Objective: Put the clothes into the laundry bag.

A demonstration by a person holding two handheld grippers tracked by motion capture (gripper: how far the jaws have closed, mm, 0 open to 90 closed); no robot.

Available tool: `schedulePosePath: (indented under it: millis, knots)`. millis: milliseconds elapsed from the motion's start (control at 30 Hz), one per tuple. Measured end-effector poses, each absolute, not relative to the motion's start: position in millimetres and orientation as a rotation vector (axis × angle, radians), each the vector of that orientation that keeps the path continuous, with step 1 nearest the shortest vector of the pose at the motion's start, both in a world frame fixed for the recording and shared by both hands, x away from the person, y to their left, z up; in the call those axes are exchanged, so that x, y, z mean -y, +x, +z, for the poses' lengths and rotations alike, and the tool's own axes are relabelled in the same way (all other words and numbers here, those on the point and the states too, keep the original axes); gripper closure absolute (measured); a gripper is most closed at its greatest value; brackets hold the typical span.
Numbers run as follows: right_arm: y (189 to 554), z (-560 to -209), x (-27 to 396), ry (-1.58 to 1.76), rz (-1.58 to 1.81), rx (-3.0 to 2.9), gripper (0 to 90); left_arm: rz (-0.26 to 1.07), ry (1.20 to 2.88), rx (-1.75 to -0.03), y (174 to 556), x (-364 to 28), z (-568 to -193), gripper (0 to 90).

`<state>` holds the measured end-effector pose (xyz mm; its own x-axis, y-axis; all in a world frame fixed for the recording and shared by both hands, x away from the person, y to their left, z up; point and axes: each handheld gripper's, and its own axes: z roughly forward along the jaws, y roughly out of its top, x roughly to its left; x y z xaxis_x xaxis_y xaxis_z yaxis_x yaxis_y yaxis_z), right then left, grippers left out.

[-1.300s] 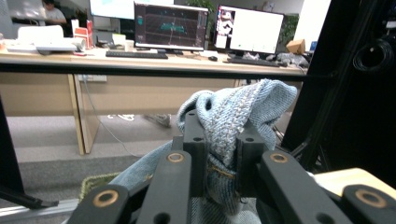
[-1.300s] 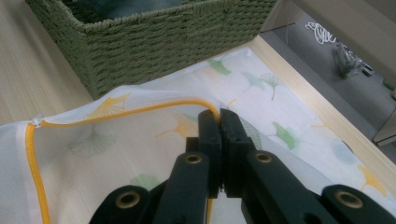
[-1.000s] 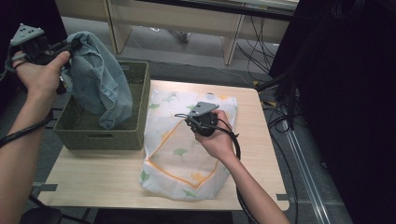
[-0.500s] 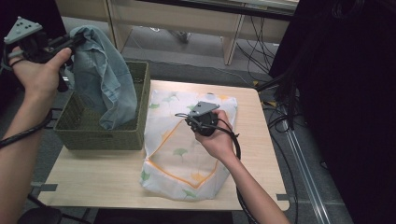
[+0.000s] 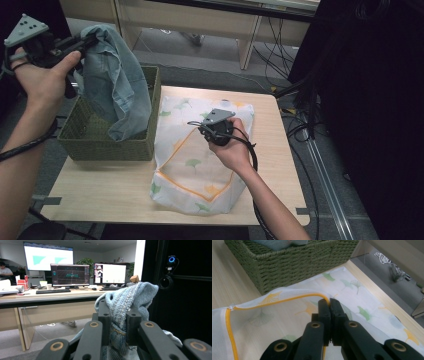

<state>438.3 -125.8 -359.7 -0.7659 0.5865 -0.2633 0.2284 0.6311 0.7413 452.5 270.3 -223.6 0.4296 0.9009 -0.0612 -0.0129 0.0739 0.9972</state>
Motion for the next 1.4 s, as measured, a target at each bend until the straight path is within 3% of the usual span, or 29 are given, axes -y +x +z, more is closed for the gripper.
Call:
schedulePosePath:
  millis: [833,1400]
  knots:
    - [437.8,-359.3,126.3,0.642,0.986,-2.362,90.0,0.823,1.34,-0.711,414.2,-236.7,-203.9,78.7]
    - [437.4,-359.4,128.2,0.685,1.004,-2.361,90.0,0.699,1.37,-0.516,368.8,-206.1,-193.5,78.7]
